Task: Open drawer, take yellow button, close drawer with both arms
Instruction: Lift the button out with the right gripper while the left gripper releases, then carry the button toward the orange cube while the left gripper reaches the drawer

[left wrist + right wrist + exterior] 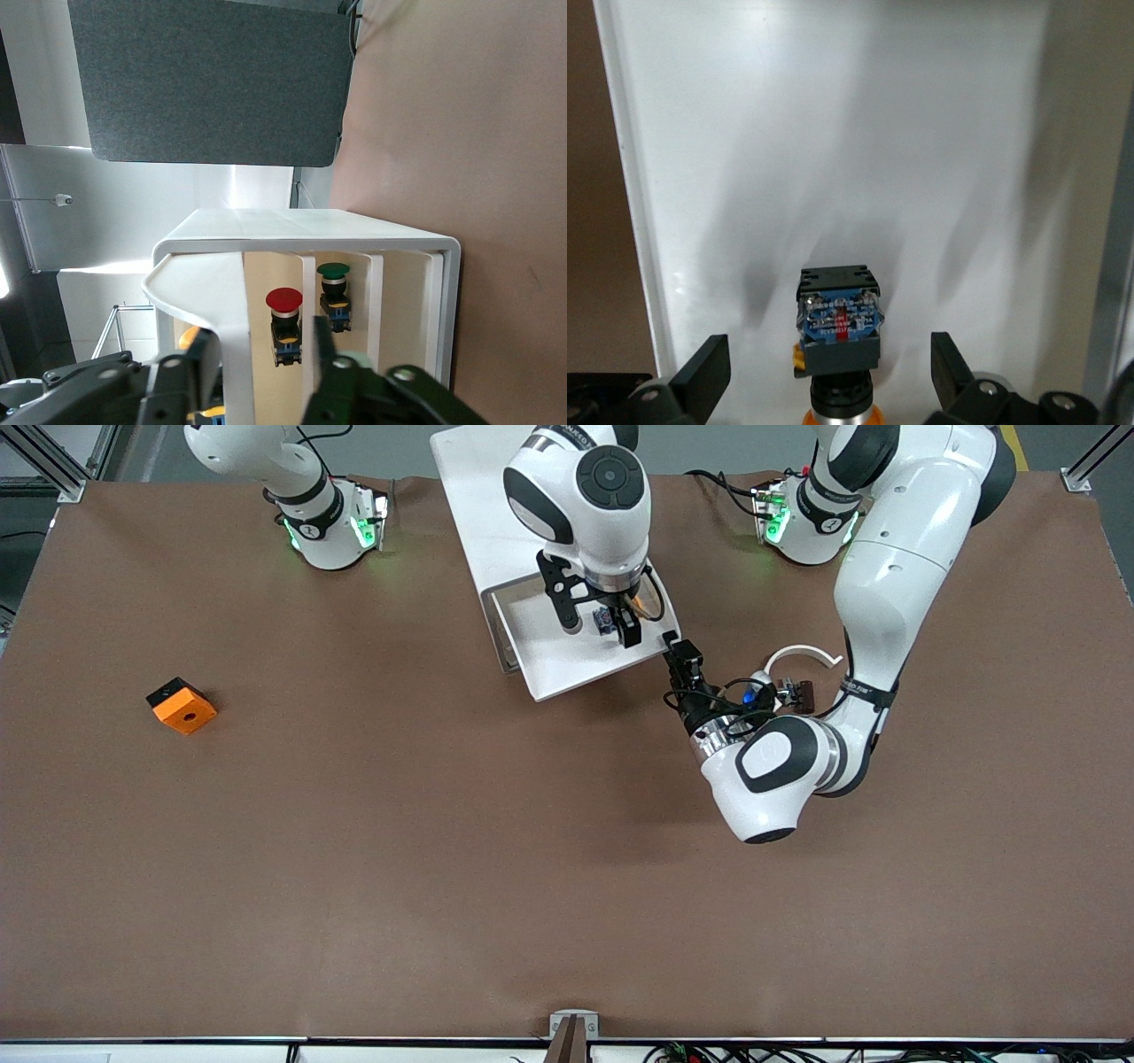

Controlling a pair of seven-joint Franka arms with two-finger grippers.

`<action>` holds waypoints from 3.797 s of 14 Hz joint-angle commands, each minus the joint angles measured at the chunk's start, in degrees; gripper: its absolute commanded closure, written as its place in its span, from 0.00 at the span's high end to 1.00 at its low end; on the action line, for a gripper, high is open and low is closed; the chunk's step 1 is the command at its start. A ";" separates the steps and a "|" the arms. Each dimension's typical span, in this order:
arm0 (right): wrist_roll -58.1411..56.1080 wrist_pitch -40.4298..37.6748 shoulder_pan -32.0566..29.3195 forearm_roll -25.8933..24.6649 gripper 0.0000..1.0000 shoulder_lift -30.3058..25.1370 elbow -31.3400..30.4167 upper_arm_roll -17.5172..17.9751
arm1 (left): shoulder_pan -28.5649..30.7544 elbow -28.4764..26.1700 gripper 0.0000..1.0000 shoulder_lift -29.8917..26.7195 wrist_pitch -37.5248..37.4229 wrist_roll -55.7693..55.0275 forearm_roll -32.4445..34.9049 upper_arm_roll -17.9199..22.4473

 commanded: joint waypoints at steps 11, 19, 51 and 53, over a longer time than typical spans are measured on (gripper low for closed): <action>-3.48 -0.86 -0.07 0.56 0.98 1.60 1.70 -0.37 | 0.59 0.77 1.00 0.30 -2.57 0.22 0.29 0.26; -3.48 -2.70 -0.77 -0.84 0.94 1.43 1.70 -0.89 | 2.43 0.77 1.00 -0.31 -2.57 6.70 0.90 -0.45; -71.12 -13.00 -28.35 -11.13 0.00 -17.73 -14.10 -1.42 | -8.46 3.06 1.00 -12.44 32.13 72.03 39.39 -0.88; -79.38 -9.93 -32.30 -11.13 0.00 -20.71 -19.80 -1.42 | -8.73 2.97 1.00 -13.14 34.68 72.03 40.11 -1.76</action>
